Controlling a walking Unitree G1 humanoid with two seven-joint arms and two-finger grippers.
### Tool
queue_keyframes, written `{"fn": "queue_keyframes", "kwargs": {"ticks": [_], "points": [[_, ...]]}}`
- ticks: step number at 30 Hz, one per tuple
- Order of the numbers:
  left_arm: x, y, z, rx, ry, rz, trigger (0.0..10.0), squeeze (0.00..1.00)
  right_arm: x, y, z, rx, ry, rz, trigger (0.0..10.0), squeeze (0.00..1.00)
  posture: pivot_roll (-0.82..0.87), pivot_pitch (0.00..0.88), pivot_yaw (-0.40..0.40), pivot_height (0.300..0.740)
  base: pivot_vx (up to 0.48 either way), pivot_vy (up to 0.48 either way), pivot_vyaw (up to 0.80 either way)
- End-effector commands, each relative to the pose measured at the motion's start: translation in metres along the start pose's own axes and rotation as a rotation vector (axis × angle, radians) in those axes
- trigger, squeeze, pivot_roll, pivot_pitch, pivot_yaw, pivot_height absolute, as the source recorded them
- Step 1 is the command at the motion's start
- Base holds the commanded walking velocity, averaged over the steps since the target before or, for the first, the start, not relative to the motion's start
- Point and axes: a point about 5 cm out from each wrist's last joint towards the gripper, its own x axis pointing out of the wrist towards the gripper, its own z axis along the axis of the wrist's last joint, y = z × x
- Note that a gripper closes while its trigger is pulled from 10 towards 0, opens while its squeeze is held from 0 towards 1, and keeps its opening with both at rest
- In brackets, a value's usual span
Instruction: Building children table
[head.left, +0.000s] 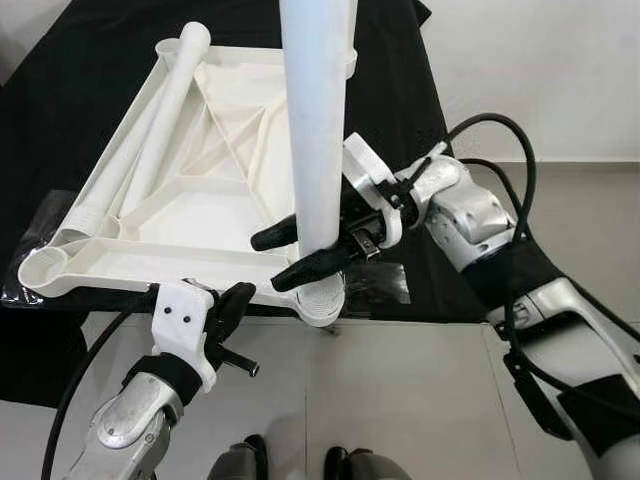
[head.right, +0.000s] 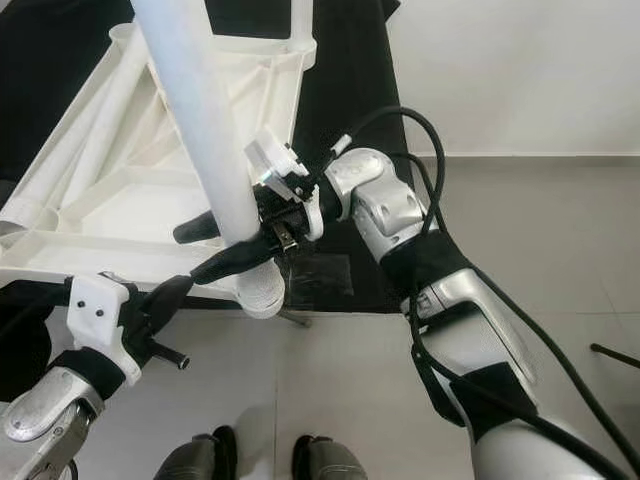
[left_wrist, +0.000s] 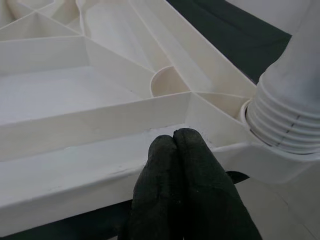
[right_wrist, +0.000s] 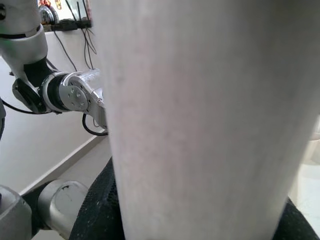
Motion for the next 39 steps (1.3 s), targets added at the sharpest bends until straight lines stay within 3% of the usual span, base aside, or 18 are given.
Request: {"fn": "queue_keyframes", "kwargs": {"ticks": [1,11,15,21,27,29,39], "points": [[-0.003,-0.004,0.000,-0.004,-0.003,-0.007,10.0,0.00,0.004,0.001,-0.010,0.028,0.023,0.019,10.0,0.00,0.02,0.301,-0.079,0.740,0.000,0.000,0.00],[-0.006,-0.005,0.000,-0.005,-0.003,-0.008,10.0,0.00,0.009,0.007,-0.014,0.049,0.049,0.087,10.0,0.00,0.03,0.302,-0.078,0.740,0.000,0.000,0.00],[-0.007,-0.005,0.000,-0.002,-0.001,-0.007,10.0,0.00,0.013,0.014,-0.027,-0.023,0.175,0.144,10.0,0.00,0.04,0.298,-0.081,0.740,0.000,0.000,0.00],[-0.008,-0.006,0.000,0.000,0.000,-0.003,10.0,0.00,0.012,0.015,-0.033,-0.048,0.208,0.146,10.0,0.00,0.04,0.294,-0.079,0.740,0.000,0.000,0.00],[-0.009,-0.005,-0.001,0.001,0.003,-0.005,10.0,0.00,0.006,0.014,-0.034,-0.020,0.175,0.114,10.0,0.00,0.04,0.287,-0.074,0.740,0.000,0.000,0.00],[-0.008,-0.005,-0.001,0.000,0.004,-0.007,10.0,0.00,0.002,0.010,-0.032,0.019,0.105,0.067,10.0,0.00,0.03,0.284,-0.074,0.740,0.000,0.000,0.00],[-0.006,-0.005,-0.002,-0.004,0.001,-0.006,10.0,0.00,-0.007,0.003,-0.031,0.097,-0.053,-0.027,10.0,0.00,0.03,0.285,-0.071,0.740,0.000,0.000,0.00]]}}
